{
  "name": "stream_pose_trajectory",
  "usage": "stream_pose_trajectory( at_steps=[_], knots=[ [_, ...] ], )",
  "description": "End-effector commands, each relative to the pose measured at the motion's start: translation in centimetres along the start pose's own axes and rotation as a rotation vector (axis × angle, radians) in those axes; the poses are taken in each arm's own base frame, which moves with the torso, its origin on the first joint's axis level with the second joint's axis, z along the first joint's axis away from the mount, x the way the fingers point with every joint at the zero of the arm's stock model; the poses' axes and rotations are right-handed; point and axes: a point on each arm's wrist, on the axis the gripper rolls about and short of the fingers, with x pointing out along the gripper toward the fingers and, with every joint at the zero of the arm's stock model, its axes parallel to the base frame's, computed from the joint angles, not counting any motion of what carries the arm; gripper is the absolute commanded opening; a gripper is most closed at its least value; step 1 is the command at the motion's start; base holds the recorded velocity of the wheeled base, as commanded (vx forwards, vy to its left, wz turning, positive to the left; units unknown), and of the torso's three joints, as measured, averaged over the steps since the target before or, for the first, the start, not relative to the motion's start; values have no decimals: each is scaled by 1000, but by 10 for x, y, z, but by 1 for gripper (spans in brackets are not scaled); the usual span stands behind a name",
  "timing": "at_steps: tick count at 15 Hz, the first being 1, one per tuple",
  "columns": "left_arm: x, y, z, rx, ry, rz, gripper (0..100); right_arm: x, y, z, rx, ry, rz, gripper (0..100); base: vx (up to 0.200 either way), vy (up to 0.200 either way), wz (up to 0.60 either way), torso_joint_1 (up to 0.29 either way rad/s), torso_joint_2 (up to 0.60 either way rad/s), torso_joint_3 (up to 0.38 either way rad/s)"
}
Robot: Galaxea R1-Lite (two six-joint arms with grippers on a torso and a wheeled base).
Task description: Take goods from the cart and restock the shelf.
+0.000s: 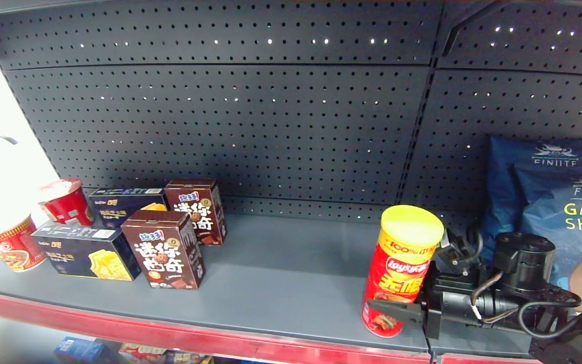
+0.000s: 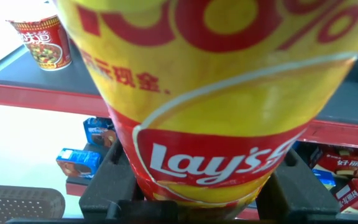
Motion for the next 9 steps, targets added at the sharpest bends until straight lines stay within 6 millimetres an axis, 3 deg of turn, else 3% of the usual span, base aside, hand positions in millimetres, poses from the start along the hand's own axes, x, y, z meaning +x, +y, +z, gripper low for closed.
stream_pose_trajectory(
  at_steps=[1, 5, 9],
  knots=[
    [0, 0, 0, 0, 0, -1, 0, 0, 1, 0, -1, -1, 3, 100, 0, 0, 0, 0, 0, 0],
    [-1, 0, 2, -1, -6, 0, 0, -13, 9, 8, -21, -22, -12, 100, 0, 0, 0, 0, 0, 0],
    [-2, 0, 2, -2, -14, 3, 0, -57, 40, 28, -66, -77, -100, 100, 0, 0, 0, 0, 0, 0]
  ],
)
